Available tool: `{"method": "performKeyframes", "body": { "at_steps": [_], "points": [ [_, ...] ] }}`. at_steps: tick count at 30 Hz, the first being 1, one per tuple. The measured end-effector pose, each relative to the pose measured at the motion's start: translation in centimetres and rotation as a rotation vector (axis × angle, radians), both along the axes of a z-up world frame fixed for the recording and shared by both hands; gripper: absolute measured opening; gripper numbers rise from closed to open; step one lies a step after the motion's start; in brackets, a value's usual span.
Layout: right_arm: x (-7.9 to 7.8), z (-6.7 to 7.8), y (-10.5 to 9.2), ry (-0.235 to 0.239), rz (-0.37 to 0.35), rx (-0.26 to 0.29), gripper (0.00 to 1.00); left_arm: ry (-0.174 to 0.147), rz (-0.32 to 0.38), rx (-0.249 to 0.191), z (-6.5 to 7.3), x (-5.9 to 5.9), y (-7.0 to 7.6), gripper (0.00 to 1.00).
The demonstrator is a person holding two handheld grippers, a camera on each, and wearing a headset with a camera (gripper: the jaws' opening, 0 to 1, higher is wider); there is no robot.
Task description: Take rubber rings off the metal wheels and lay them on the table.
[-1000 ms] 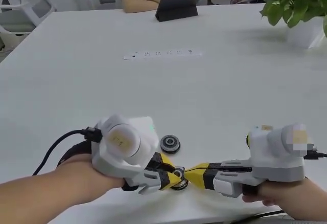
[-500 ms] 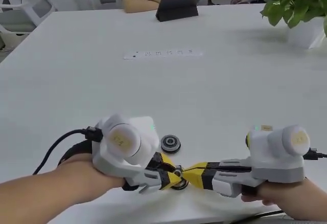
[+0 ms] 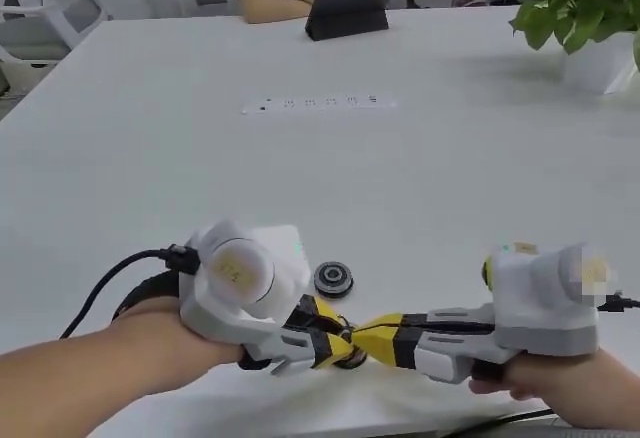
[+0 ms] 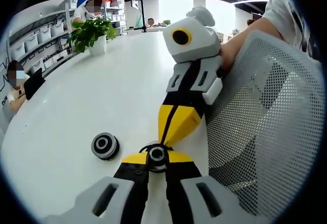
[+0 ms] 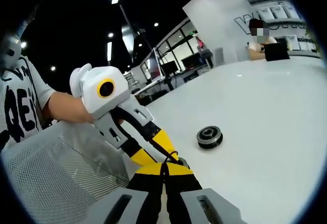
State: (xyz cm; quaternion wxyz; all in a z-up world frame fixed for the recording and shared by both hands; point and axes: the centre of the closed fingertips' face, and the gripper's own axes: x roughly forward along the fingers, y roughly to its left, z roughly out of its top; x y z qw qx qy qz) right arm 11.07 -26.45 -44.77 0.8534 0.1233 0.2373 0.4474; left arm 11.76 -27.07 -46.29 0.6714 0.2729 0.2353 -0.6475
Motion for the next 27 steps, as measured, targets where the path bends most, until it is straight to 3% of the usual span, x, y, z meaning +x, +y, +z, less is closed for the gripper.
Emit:
{"method": "performKeyframes", "body": {
  "at_steps": [13, 18, 27],
  "points": [
    [0.5, -0.7, -1.0, 0.011, -0.042, -0.028, 0.00, 0.005, 0.012, -0.030, 0.0, 0.1, 0.0, 0.07],
    [0.4, -0.9, -1.1, 0.009, -0.037, -0.042, 0.00, -0.031, -0.016, -0.034, 0.2, 0.0, -0.1, 0.07],
    [0.4, -0.6, -1.1, 0.007, -0.036, -0.032, 0.00, -0.026, -0.023, -0.023, 0.3, 0.0, 0.2, 0.09]
  ]
}}
